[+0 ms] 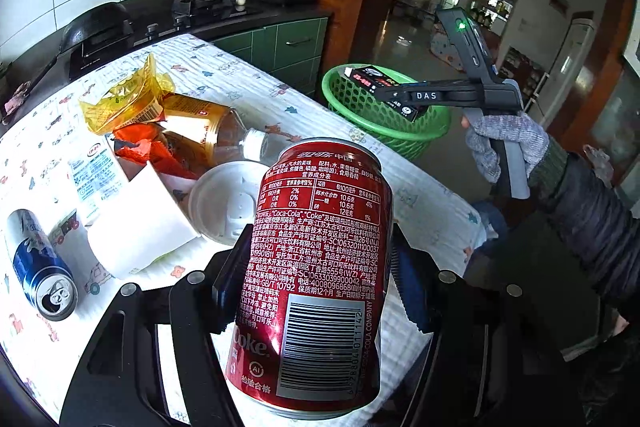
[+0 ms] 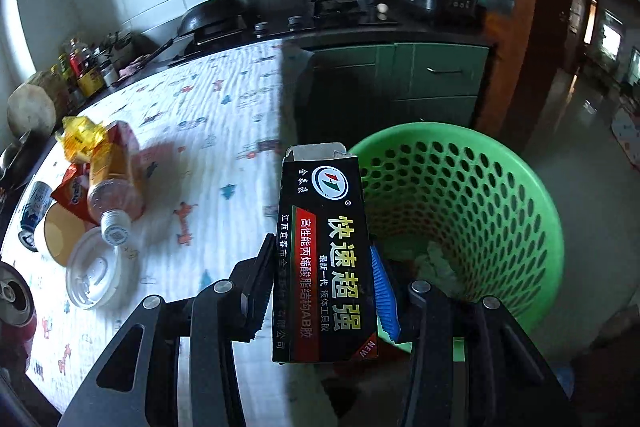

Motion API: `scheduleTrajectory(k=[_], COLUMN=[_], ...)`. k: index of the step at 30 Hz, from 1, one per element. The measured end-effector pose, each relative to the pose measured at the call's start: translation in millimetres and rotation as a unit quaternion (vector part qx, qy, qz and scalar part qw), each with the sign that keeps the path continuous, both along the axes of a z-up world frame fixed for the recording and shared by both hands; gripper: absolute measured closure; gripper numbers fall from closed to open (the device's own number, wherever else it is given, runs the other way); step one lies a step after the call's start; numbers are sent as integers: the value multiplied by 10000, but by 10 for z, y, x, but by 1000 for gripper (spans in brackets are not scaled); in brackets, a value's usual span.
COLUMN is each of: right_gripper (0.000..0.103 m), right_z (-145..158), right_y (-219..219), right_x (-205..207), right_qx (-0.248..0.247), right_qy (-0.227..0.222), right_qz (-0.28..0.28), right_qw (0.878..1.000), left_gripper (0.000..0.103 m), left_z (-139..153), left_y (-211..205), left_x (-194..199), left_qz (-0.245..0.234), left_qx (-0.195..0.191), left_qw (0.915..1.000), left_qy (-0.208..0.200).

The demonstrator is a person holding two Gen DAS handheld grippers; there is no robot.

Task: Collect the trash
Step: 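Grasp the black glue box with the right tool while the left tool holds the can, then drop the Coca-Cola can into the basket with the left tool while the right tool drops the glue box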

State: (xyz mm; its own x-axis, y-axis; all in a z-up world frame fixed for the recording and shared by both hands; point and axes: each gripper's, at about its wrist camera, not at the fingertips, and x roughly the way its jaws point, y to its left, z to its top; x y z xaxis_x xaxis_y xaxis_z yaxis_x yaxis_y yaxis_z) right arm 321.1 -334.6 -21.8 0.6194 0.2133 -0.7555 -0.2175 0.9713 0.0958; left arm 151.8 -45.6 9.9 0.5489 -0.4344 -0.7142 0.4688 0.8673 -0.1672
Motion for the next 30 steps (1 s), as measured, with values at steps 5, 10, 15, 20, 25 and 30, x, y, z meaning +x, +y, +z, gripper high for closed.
scheduleTrajectory(k=[5, 10, 15, 20, 25, 30], right_gripper=[60, 60, 59, 56, 51, 45], right_z=[-118, -333, -519, -607, -505, -266], right_y=[-513, -783, -950, -1074, -1225, -1290], right_x=[219, 426, 595, 626, 513, 255], right_qx=[-85, -2, 38, -138, -101, -154], right_qy=[168, 411, 527, 494, 276, -95], right_qz=[-486, -717, -1022, -1177, -1254, -1230], right_qw=[9986, 9966, 9934, 9917, 9917, 9922], left_gripper=[40, 40, 40, 40, 40, 40], left_z=[39, 81, 162, 242, 317, 405], left_y=[-111, -209, -352, -581, -846, -1176], left_x=[145, 310, 452, 613, 781, 1022], left_qz=[-44, -52, -128, -299, -510, -760], left_qx=[-41, -61, -64, -36, -83, -114], left_qw=[10000, 10000, 9999, 9995, 9986, 9970], left_qy=[4, 2, -38, -98, -85, -95])
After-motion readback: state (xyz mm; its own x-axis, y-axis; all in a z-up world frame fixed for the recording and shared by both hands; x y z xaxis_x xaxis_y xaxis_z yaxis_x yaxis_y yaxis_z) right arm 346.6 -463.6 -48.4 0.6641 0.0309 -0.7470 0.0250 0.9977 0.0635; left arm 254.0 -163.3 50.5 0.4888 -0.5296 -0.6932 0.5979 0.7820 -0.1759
